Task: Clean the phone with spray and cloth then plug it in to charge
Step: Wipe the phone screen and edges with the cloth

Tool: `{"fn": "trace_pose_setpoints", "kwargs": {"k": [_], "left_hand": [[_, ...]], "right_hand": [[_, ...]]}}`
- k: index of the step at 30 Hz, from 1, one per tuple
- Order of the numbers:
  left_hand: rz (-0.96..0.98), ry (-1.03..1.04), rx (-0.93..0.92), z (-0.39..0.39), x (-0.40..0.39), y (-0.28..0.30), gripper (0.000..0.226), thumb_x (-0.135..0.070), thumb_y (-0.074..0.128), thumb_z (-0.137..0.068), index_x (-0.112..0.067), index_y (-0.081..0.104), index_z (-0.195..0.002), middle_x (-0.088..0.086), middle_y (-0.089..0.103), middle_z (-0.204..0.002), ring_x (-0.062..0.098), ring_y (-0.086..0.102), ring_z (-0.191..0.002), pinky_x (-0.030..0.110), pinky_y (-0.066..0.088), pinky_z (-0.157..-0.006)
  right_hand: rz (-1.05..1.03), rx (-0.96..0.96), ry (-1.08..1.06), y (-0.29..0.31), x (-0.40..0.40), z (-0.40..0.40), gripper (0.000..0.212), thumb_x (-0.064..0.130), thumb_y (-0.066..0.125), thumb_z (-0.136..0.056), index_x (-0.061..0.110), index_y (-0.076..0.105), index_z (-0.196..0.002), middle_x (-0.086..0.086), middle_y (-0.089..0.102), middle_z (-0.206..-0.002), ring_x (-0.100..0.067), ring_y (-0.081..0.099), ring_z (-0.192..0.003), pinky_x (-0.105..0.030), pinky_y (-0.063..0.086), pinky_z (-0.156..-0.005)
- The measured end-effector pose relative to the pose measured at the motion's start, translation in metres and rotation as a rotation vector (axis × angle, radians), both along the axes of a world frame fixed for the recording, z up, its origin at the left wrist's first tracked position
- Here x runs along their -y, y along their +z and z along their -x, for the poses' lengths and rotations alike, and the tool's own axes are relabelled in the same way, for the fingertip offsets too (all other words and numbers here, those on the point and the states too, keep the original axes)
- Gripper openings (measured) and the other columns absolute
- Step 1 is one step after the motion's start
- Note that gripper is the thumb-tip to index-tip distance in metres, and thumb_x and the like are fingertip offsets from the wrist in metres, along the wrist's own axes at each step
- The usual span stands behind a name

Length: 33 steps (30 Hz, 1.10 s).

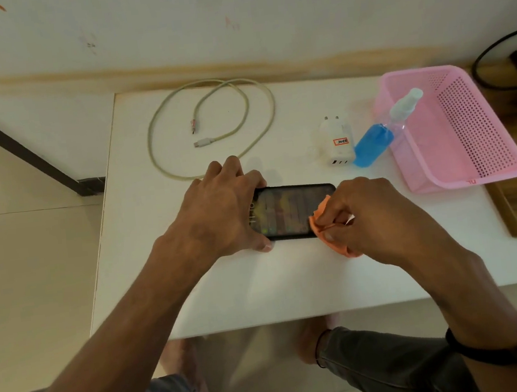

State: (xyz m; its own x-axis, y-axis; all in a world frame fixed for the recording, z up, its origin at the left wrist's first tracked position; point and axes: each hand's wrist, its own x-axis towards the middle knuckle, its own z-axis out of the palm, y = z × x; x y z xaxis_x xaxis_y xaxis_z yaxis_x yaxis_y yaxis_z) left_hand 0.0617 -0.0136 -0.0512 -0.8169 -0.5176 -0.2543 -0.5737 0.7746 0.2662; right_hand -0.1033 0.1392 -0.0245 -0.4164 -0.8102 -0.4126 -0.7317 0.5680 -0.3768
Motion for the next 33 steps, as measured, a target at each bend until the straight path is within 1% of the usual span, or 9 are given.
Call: {"fn": "trace_pose_setpoints", "kwargs": {"k": [4,6,10,13,16,19,25,28,33], "left_hand": [[-0.02,0.004,0.0,0.0,0.0,0.0,0.093,-0.067,0.087,-0.058,-0.035,0.052,-0.138,-0.007,0.043,-0.122,0.017,0.044,-0.113,0.03,0.039,-0.078],[-0.023,0.002,0.0,0.0,0.0,-0.001,0.093,-0.067,0.087,-0.058,-0.036,0.051,-0.138,-0.007,0.043,-0.122,0.017,0.044,-0.114,0.03,0.039,-0.078],[-0.025,0.001,0.005,0.0,0.001,-0.001,0.094,-0.068,0.086,-0.058,-0.036,0.05,-0.139,-0.006,0.043,-0.124,0.018,0.044,-0.115,0.03,0.038,-0.078],[-0.021,-0.008,-0.005,0.0,0.001,-0.002,0.095,-0.068,0.086,-0.059,-0.04,0.048,-0.142,-0.006,0.042,-0.123,0.017,0.043,-0.113,0.029,0.038,-0.078],[-0.028,-0.015,-0.015,0.0,0.001,-0.004,0.095,-0.067,0.085,-0.06,-0.045,0.044,-0.143,-0.006,0.04,-0.122,0.015,0.038,-0.108,0.03,0.037,-0.078],[-0.036,-0.02,-0.017,-0.001,0.002,-0.005,0.095,-0.068,0.084,-0.06,-0.047,0.043,-0.142,-0.006,0.041,-0.122,0.013,0.035,-0.105,0.03,0.038,-0.078],[-0.054,-0.048,0.023,0.001,0.007,-0.004,0.095,-0.073,0.081,-0.058,-0.048,0.04,-0.14,-0.006,0.043,-0.122,0.018,0.04,-0.107,0.036,0.047,-0.089],[-0.077,-0.051,0.02,0.003,0.009,-0.003,0.094,-0.071,0.082,-0.057,-0.047,0.04,-0.137,-0.008,0.042,-0.117,0.018,0.04,-0.104,0.038,0.047,-0.091],[-0.073,-0.043,0.017,0.001,0.008,-0.006,0.094,-0.072,0.082,-0.057,-0.048,0.042,-0.139,-0.005,0.042,-0.122,0.019,0.041,-0.114,0.039,0.043,-0.097]], "right_hand": [[0.06,0.017,-0.144,-0.003,0.0,0.009,0.012,0.016,0.077,-0.088,0.022,0.082,-0.098,0.021,0.059,-0.076,0.003,0.06,-0.06,0.003,0.038,-0.047],[0.083,-0.019,-0.18,-0.004,0.003,0.011,0.011,0.019,0.076,-0.089,0.021,0.082,-0.098,0.014,0.064,-0.076,-0.003,0.063,-0.066,-0.002,0.04,-0.045],[0.172,-0.063,-0.264,-0.006,0.01,0.012,0.013,0.016,0.073,-0.09,0.019,0.082,-0.099,0.005,0.069,-0.082,-0.01,0.067,-0.08,-0.011,0.046,-0.066],[0.195,-0.053,-0.311,-0.008,0.015,0.007,0.013,0.016,0.072,-0.092,0.019,0.081,-0.101,0.008,0.067,-0.081,-0.006,0.065,-0.075,-0.012,0.051,-0.068],[0.186,-0.063,-0.313,-0.01,0.018,0.004,0.014,0.016,0.071,-0.094,0.017,0.08,-0.104,-0.002,0.075,-0.099,-0.017,0.07,-0.093,-0.031,0.059,-0.091],[0.182,-0.073,-0.316,-0.008,0.018,0.002,0.016,0.016,0.07,-0.094,0.014,0.079,-0.108,-0.005,0.075,-0.103,-0.021,0.07,-0.098,-0.04,0.058,-0.099],[0.177,-0.128,-0.29,-0.006,0.019,-0.001,0.016,0.019,0.071,-0.095,0.017,0.079,-0.108,-0.003,0.074,-0.103,-0.018,0.068,-0.097,-0.034,0.054,-0.102],[0.178,-0.122,-0.298,-0.007,0.019,-0.001,0.015,0.021,0.071,-0.094,0.016,0.079,-0.107,-0.005,0.074,-0.101,-0.02,0.068,-0.096,-0.036,0.056,-0.101],[0.211,-0.112,-0.305,-0.01,0.019,-0.002,0.011,0.018,0.07,-0.094,0.018,0.08,-0.099,-0.003,0.075,-0.093,-0.019,0.069,-0.086,-0.019,0.048,-0.082]]}}
